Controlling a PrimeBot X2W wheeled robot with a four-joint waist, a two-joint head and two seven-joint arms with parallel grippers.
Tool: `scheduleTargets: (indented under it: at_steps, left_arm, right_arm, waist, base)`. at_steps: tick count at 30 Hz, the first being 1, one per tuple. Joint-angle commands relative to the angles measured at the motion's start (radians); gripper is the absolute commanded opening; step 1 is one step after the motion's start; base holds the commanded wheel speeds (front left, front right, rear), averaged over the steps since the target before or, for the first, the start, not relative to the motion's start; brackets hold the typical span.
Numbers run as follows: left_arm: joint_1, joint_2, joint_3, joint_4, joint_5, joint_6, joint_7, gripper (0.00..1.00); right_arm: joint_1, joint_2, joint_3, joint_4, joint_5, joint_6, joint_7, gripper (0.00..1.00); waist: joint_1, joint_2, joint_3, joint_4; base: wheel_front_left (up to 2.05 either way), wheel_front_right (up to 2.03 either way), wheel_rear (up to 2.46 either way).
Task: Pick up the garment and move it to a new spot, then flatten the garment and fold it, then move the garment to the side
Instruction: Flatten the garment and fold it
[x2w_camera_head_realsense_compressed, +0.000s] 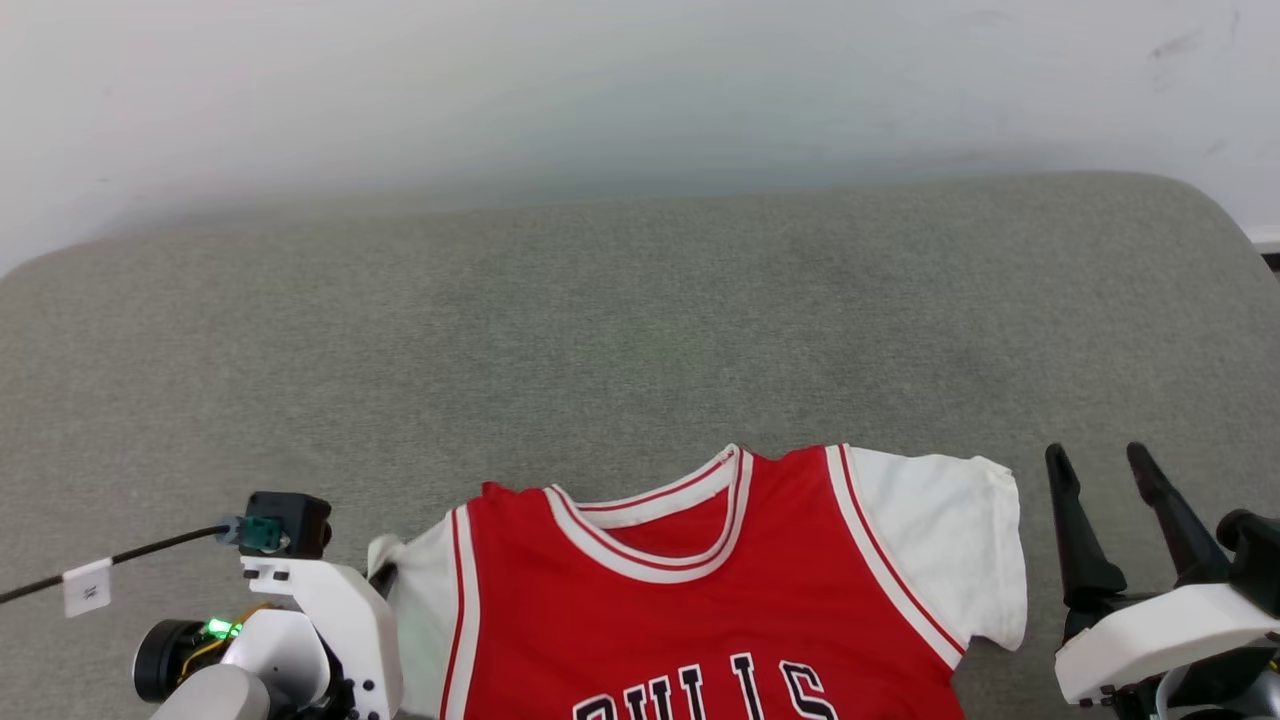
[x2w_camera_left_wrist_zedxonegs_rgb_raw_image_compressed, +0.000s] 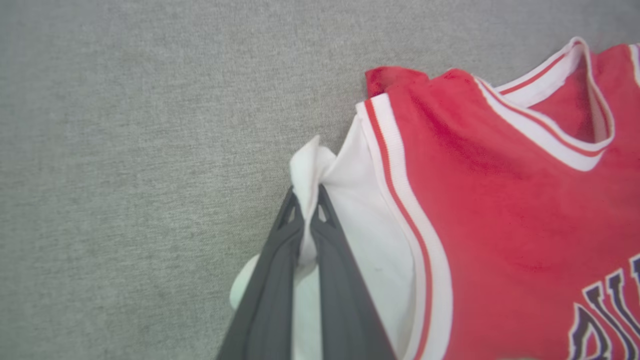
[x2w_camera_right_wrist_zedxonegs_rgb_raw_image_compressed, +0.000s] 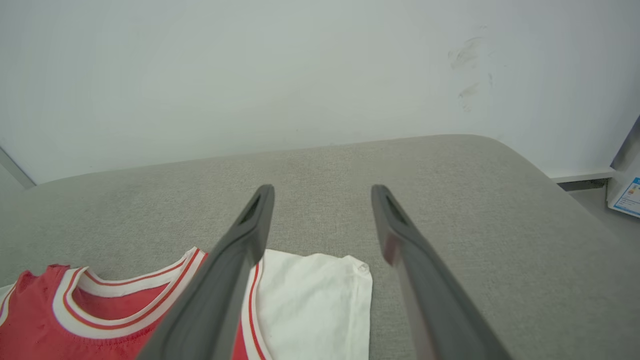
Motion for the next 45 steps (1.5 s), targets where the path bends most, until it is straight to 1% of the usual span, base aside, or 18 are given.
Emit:
scheduleTargets:
  at_steps: [1,3,5,7,11,13,15,19,23,26,29,30,31,35,38,41,45]
  left_arm:
    - [0.014,-0.008,0.013,-0.021,0.012,0.015,-0.037,0.0]
    - [0.016,-0.012,0.026,-0.052,0.027,0.03,-0.083,0.0]
    - [0.008,-0.014,0.038,-0.08,0.044,0.043,-0.127,0.0]
    - [-0.003,-0.022,0.046,-0.112,0.06,0.054,-0.167,0.0]
    - [-0.025,-0.034,0.047,-0.167,0.091,0.066,-0.211,0.0]
    - [-0.038,-0.04,0.043,-0.19,0.1,0.069,-0.221,0.0]
    - [-0.051,-0.046,0.04,-0.209,0.108,0.072,-0.229,0.0]
    - [-0.076,-0.055,0.027,-0.232,0.122,0.067,-0.23,0.0]
    - [-0.096,-0.062,0.017,-0.24,0.126,0.062,-0.227,0.0]
    - [-0.101,-0.064,0.011,-0.238,0.124,0.056,-0.226,0.0]
    - [-0.103,-0.064,0.011,-0.232,0.118,0.055,-0.226,0.0]
    - [-0.099,-0.065,0.014,-0.229,0.114,0.056,-0.227,0.0]
    - [-0.094,-0.066,0.018,-0.227,0.11,0.06,-0.229,0.0]
    - [-0.075,-0.055,0.033,-0.217,0.101,0.066,-0.24,0.0]
    - [-0.078,-0.042,0.042,-0.204,0.103,0.066,-0.249,0.0]
    - [-0.108,-0.03,0.058,-0.186,0.111,0.062,-0.261,0.0]
    - [-0.159,-0.027,0.07,-0.152,0.11,0.046,-0.269,0.0]
  right_arm:
    - [0.005,0.002,-0.003,0.01,-0.005,0.0,0.014,1.0]
    - [-0.004,0.001,-0.018,0.033,0.003,0.0,0.047,1.0]
    - [-0.023,-0.002,-0.035,0.073,0.025,0.0,0.11,1.0]
    - [-0.046,-0.02,-0.059,0.123,0.054,0.0,0.201,1.0]
    - [-0.098,-0.075,-0.083,0.233,0.084,0.0,0.423,1.0]
    - [-0.146,-0.096,-0.079,0.271,0.109,0.0,0.506,1.0]
    - [-0.184,-0.116,-0.064,0.308,0.126,0.0,0.566,1.0]
    - [-0.27,-0.145,-0.031,0.377,0.129,0.0,0.616,1.0]
    - [-0.345,-0.173,0.0,0.482,0.107,0.0,0.628,1.0]
    - [-0.373,-0.174,0.025,0.578,0.114,0.0,0.65,1.0]
    - [-0.373,-0.159,0.046,0.664,0.134,0.0,0.689,1.0]
    - [-0.375,-0.158,0.055,0.687,0.144,0.0,0.701,0.13]
    - [-0.378,-0.152,0.061,0.705,0.161,0.0,0.71,0.0]
    - [-0.417,-0.175,0.098,0.707,0.176,0.0,0.69,0.0]
    - [-0.456,-0.199,0.128,0.672,0.183,0.0,0.646,0.0]
    - [-0.497,-0.232,0.152,0.626,0.167,0.0,0.577,0.0]
    - [-0.529,-0.245,0.158,0.606,0.143,0.0,0.514,0.0]
  waist:
    - [0.0,0.0,-0.014,0.013]
    - [0.0,0.0,-0.014,0.022]
    - [0.0,0.0,-0.009,0.031]
    - [0.0,0.0,0.001,0.041]
    - [0.0,0.0,0.03,0.062]
    - [0.0,0.0,0.049,0.072]
    - [0.0,0.0,0.069,0.081]
    - [0.0,0.0,0.11,0.094]
    - [0.0,0.0,0.137,0.104]
    - [0.0,0.0,0.15,0.111]
    - [0.0,0.0,0.154,0.116]
    - [0.0,0.0,0.155,0.115]
    - [0.0,0.0,0.154,0.113]
    - [0.0,0.0,0.131,0.096]
    - [0.0,0.0,0.098,0.076]
    - [0.0,0.0,0.06,0.056]
    - [0.0,0.0,0.026,0.04]
  base:
    - [0.0,0.0,0.0]
    - [0.0,0.0,0.0]
    - [0.0,0.0,0.0]
    - [0.0,0.0,0.0]
    - [0.0,0.0,0.0]
    - [0.0,0.0,0.0]
    - [0.0,0.0,0.0]
    - [0.0,0.0,0.0]
    - [0.0,0.0,0.0]
    - [0.0,0.0,0.0]
    - [0.0,0.0,0.0]
    - [0.0,0.0,0.0]
    - [0.0,0.0,0.0]
    - [0.0,0.0,0.0]
    - [0.0,0.0,0.0]
    - [0.0,0.0,0.0]
    - [0.0,0.0,0.0]
